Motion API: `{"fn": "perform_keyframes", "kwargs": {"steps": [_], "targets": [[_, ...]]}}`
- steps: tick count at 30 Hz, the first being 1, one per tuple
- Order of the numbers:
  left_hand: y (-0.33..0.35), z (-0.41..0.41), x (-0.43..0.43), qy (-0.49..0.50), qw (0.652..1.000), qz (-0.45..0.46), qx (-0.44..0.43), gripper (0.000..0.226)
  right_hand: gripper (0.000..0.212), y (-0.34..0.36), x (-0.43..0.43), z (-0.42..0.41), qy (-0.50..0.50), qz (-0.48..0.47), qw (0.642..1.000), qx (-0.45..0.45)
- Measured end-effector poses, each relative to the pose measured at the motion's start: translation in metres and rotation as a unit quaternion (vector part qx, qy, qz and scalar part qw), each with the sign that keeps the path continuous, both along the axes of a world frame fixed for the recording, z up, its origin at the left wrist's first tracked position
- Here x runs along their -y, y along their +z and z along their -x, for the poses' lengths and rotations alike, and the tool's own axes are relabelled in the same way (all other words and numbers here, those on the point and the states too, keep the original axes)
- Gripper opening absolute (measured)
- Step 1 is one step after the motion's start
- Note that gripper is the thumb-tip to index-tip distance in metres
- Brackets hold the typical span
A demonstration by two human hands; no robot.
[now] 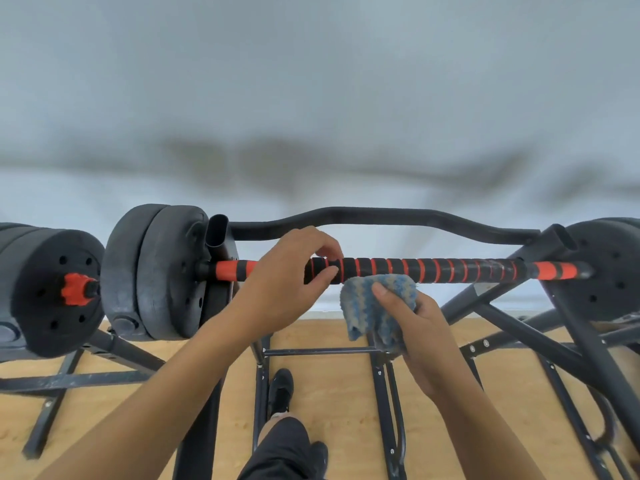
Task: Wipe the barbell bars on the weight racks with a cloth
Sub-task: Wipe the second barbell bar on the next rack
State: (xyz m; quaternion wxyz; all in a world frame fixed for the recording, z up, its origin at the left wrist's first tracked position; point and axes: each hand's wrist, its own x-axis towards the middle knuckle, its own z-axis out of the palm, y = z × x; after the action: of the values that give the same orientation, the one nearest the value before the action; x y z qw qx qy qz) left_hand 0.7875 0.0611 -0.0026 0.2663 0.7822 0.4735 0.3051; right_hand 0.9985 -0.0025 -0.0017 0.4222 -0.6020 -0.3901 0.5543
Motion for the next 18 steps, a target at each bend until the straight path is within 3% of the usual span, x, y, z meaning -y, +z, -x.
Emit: {"fn": "perform_keyframes", "kwargs": {"steps": [2,5,9,13,15,18], "targets": [[0.006,-0.008,0.021,0.011,0.993,0.089,0.072,0.016,0.027,0.004,0.004,-0.001,-0.005,-0.003,1.0,-0.003],[0.01,-0.022,0.038,0.0,0.969,0.206,0.135,0.031,0.029,0.014,0.012,-0.002,0.003,-0.025,1.0,0.002],[0.009,-0.027,0.043,-0.008,0.952,0.248,0.179,0.014,0.025,0.022,0.021,-0.011,0.024,-0.061,0.998,0.012],[0.012,-0.026,0.042,0.006,0.919,0.291,0.267,0.026,0.024,0.03,0.028,-0.026,0.024,-0.06,0.998,-0.02],[0.013,-0.029,0.045,0.011,0.93,0.264,0.255,0.027,0.024,0.033,0.029,-0.031,0.017,-0.047,0.998,-0.041],[0.012,-0.032,0.051,-0.011,0.986,0.106,0.129,0.023,0.024,0.035,0.029,-0.034,0.015,-0.048,0.997,-0.05]]}}
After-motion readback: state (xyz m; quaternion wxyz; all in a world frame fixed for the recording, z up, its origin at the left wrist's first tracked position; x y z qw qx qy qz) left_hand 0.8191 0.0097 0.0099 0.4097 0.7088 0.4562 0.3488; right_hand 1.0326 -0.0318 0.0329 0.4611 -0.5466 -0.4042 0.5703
